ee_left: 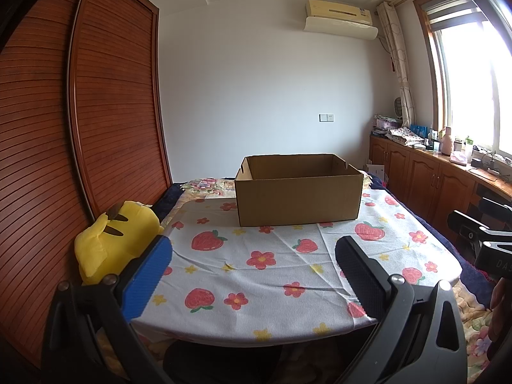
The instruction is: Organize snacks
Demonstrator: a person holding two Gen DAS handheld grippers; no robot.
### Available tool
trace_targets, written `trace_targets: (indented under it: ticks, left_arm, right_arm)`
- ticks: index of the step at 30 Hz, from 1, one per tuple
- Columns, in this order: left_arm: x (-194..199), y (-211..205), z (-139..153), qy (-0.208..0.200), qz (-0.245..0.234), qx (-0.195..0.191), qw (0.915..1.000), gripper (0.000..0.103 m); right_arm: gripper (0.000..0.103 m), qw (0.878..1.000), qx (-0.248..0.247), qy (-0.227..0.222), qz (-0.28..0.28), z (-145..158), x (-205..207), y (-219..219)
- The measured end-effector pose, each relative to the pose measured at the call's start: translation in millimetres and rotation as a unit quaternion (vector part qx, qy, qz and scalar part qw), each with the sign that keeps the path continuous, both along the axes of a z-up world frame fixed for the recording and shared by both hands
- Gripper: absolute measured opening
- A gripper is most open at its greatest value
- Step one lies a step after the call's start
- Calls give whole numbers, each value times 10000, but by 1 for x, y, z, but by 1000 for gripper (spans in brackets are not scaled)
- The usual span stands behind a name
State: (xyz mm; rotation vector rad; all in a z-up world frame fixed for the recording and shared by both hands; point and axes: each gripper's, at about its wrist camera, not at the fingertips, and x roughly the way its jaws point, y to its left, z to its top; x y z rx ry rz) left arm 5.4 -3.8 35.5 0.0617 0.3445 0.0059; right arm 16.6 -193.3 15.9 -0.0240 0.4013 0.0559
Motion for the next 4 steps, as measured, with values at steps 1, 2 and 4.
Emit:
trace_targets:
  ticks: [1, 2, 4]
  left_arm:
    - [1, 0, 0, -3, 1, 0, 10000, 103]
    - [0, 0, 0, -5, 5, -4, 10000, 103]
    - [0, 0, 0, -5, 3, -13, 10000, 103]
  right_arm:
    - [99, 10000, -1, 0, -1, 1, 0, 0]
    - [99, 10000, -1, -1, -5, 1, 0, 0]
    - [99, 10000, 2, 1, -2, 0, 0, -1]
